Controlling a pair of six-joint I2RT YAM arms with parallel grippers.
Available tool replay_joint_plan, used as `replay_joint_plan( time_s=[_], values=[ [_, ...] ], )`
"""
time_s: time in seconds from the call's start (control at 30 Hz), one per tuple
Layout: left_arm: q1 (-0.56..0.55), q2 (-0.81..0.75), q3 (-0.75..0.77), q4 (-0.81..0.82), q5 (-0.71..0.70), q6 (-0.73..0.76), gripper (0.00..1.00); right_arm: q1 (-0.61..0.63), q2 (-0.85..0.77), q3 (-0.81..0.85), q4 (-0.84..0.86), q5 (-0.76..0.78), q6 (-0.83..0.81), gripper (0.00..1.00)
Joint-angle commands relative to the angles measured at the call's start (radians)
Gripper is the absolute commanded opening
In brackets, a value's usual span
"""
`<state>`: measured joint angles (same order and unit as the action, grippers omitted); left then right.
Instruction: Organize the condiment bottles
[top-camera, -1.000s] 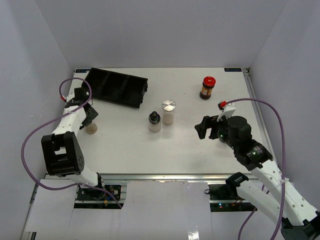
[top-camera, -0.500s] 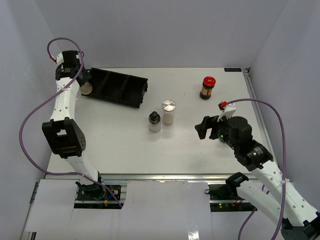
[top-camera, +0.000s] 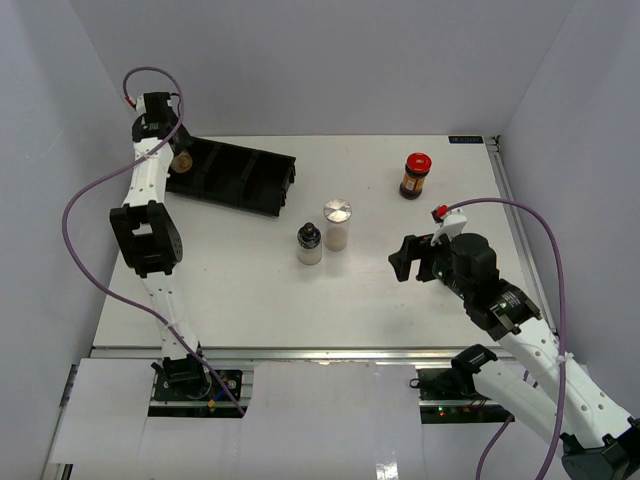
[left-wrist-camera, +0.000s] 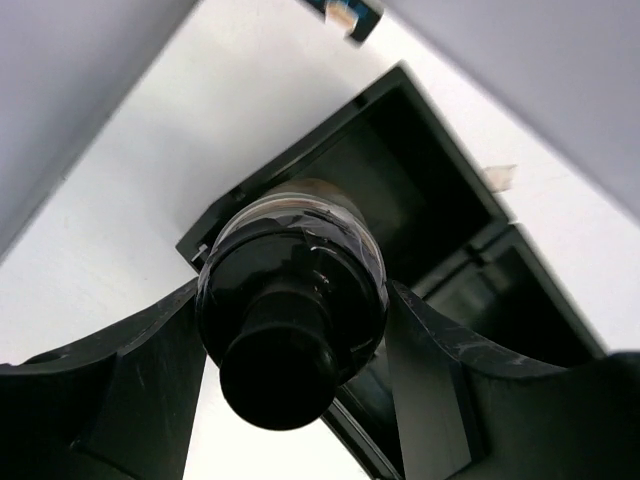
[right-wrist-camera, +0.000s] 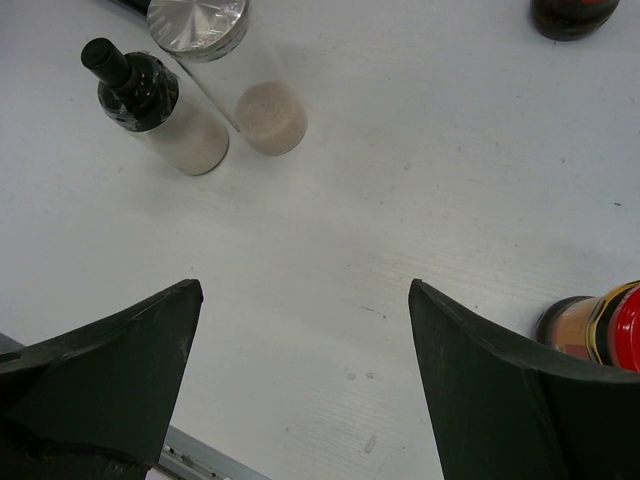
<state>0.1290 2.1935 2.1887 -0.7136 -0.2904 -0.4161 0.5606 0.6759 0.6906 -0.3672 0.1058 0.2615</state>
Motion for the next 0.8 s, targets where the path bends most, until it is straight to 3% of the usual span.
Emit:
replay_joint_plan(
  time_s=[0.0,0.23,0.63,0.77],
  values=[
    [-0.020,0.030,0.060,0.064,-0.044,0.061,0.00,0.001,0.006,-0.010,0.029,-0.006,0.007,0.90],
    [-0.044,0.026,-0.025,0.215,-0.041,0.104,0.00,0.001,0.025,-0.014,0.034,-0.029,0.007,0.90],
    [-0.060,0.171,0.075,0.227,-0.046,0.154,0.02,0.001,0.026,-0.022,0.032,-0.037,0.007,0.90],
    [-0.060,0.197,0.089,0.242,-0.059,0.168,0.09,0.002,0.013,-0.029,0.041,-0.028,0.007,0.90]
  ],
)
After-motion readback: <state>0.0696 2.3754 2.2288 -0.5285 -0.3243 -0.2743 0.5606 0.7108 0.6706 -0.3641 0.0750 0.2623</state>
